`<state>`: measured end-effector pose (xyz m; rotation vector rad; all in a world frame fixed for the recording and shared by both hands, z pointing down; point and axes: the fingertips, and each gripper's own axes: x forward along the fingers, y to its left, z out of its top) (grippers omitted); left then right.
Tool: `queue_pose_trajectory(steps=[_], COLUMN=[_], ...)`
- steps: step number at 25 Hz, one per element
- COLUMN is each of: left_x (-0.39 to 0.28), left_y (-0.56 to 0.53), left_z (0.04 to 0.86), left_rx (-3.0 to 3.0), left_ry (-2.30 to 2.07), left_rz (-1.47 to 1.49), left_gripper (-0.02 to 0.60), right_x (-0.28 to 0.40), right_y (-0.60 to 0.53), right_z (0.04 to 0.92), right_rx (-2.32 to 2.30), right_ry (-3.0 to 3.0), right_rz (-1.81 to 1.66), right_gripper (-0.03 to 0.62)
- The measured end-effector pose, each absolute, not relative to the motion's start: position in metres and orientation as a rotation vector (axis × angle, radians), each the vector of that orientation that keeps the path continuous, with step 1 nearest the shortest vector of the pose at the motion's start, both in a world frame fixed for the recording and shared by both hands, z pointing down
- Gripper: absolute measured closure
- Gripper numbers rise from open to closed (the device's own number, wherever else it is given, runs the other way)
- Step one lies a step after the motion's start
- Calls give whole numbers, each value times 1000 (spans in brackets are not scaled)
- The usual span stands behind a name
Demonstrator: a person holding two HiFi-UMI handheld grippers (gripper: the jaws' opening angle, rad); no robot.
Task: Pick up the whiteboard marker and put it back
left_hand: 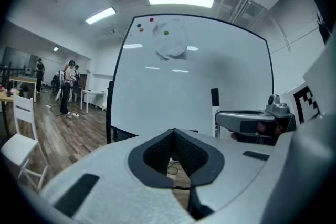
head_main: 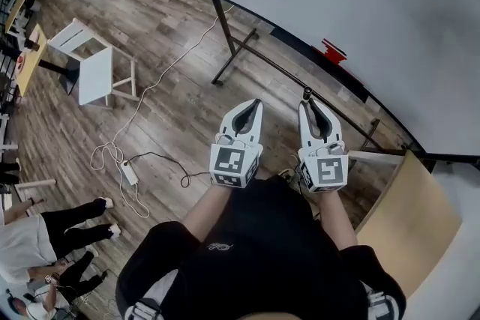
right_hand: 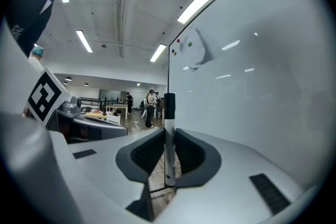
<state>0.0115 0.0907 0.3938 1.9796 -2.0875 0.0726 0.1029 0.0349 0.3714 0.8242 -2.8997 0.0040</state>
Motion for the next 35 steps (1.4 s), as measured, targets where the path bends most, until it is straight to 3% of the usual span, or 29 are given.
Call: queue_pose_trajectory(steps=[20, 35], left_x=[-78, -144], left_y=[59, -28], left_z=[430, 471], left_rx=[2065, 1860], left_ry=[-1890, -1988], left_rz=[43, 98], left_gripper=[575, 575], right_x=[13, -56], right_y=[20, -90], right_z=[399, 457], right_rx=[857, 565], right_ry=[-2628, -2512], right_rz=[-149, -226], right_gripper=[540, 539])
